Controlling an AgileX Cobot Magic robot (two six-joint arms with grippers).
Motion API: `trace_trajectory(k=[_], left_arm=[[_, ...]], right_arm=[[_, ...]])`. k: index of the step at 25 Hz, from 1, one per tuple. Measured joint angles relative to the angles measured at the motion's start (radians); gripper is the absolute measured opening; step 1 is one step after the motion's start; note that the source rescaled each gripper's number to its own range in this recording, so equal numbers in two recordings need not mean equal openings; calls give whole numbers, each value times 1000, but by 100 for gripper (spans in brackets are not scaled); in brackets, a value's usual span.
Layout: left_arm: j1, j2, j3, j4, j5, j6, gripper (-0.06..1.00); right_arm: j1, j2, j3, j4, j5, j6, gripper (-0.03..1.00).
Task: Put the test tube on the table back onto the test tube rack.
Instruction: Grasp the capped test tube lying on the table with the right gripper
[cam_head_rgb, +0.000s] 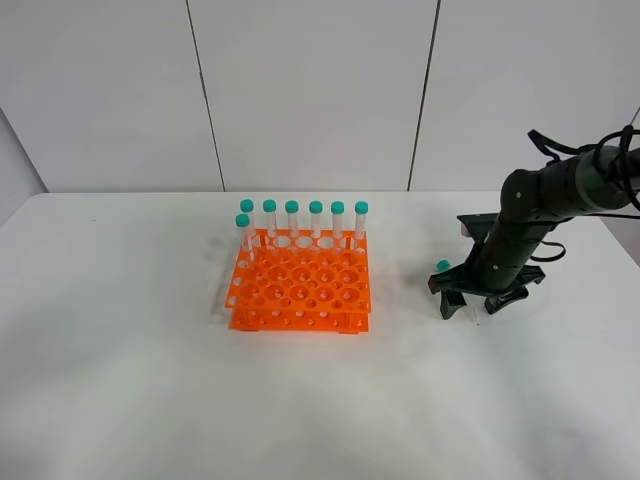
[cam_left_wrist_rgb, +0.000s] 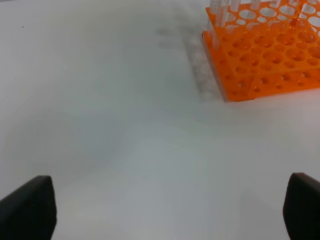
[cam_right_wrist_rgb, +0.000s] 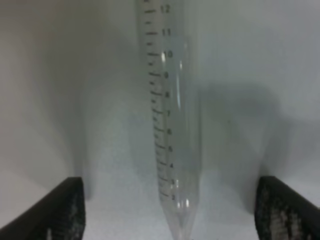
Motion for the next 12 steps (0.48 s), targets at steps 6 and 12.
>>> trace_trajectory(k=[6, 12], left_arm=[[0, 0, 0, 0, 0, 0, 99], [0, 0, 0, 0, 0, 0, 99]], right_arm=[[0, 0, 0, 0, 0, 0, 11], [0, 0, 0, 0, 0, 1, 3]])
